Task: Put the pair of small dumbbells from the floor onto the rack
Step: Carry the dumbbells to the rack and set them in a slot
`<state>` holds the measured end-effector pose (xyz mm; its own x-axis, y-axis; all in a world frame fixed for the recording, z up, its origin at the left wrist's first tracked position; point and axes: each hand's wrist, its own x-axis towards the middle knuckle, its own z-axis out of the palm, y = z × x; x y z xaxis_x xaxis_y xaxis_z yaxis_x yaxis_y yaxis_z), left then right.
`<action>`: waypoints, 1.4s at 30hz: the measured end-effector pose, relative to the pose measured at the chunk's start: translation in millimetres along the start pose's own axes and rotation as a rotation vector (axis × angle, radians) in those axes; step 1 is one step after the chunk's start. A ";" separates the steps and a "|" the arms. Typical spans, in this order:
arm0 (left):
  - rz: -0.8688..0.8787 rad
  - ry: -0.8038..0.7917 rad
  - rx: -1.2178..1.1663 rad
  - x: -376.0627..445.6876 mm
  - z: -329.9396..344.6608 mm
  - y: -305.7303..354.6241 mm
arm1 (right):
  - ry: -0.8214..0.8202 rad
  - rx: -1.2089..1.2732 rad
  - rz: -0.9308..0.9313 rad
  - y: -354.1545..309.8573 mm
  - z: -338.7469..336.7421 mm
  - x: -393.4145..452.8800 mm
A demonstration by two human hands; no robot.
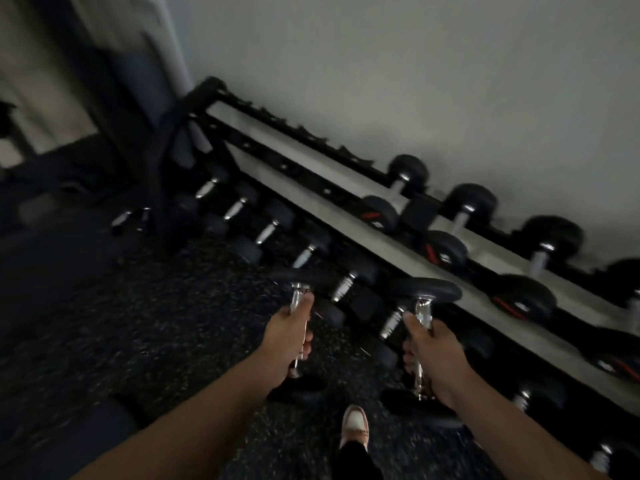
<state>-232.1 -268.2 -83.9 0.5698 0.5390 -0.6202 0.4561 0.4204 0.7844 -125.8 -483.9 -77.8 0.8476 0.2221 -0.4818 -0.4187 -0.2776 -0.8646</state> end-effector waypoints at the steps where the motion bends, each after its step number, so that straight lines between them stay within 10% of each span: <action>1: 0.000 0.036 -0.012 9.6 -15.9 7.7 | -0.030 -0.019 -0.001 -9.8 20.9 10.7; 18: 0.071 0.375 -0.175 176.9 -197.8 177.0 | -0.506 -0.187 -0.055 -165.5 326.7 190.7; 29: 0.079 0.271 -0.183 350.6 -378.2 285.9 | -0.414 -0.173 -0.027 -240.1 566.8 262.6; 42: 0.071 0.151 -0.082 495.0 -431.7 399.6 | -0.212 -0.032 0.044 -307.2 664.1 349.1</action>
<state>-62.8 481.7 -74.8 0.4870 0.6703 -0.5599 0.3572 0.4322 0.8280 82.3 299.7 -75.0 0.7395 0.4001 -0.5413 -0.4406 -0.3203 -0.8386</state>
